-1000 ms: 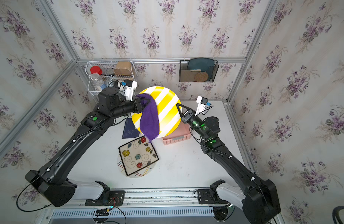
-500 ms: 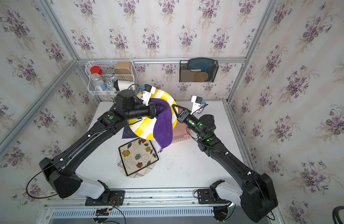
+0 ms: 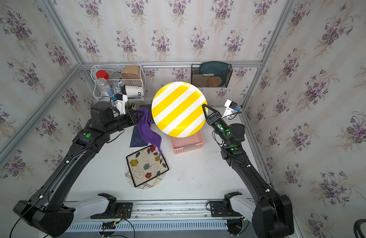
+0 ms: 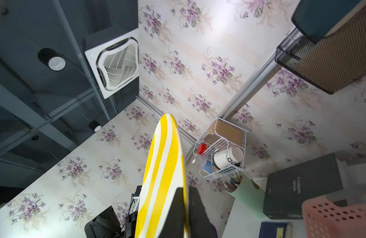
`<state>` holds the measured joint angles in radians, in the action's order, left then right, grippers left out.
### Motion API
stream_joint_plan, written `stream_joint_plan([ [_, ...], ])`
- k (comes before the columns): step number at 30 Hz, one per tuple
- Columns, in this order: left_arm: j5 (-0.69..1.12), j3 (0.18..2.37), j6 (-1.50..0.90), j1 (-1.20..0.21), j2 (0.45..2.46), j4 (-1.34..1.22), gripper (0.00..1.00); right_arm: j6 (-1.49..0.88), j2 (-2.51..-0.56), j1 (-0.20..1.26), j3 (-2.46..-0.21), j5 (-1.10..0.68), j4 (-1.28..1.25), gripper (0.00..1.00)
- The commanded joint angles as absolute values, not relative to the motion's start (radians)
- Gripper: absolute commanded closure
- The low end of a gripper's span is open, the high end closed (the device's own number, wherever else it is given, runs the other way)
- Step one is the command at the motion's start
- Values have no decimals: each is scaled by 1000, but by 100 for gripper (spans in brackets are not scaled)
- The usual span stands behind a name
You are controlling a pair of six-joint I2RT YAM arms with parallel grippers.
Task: Wipe the wet plate dry
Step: Wipe the plate with towel.
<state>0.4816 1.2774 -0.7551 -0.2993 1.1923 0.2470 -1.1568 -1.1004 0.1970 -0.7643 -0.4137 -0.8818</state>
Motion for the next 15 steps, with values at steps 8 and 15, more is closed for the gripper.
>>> stream_joint_plan([
  [8,801,1205,-1683,-301,1385,-1055,100,-1460,-1219,193,-761,-528,-1329,100],
  [15,729,1253,-1778,-383,1468,-1204,100,-1413,-1240,251,-761,-536,-1266,100],
])
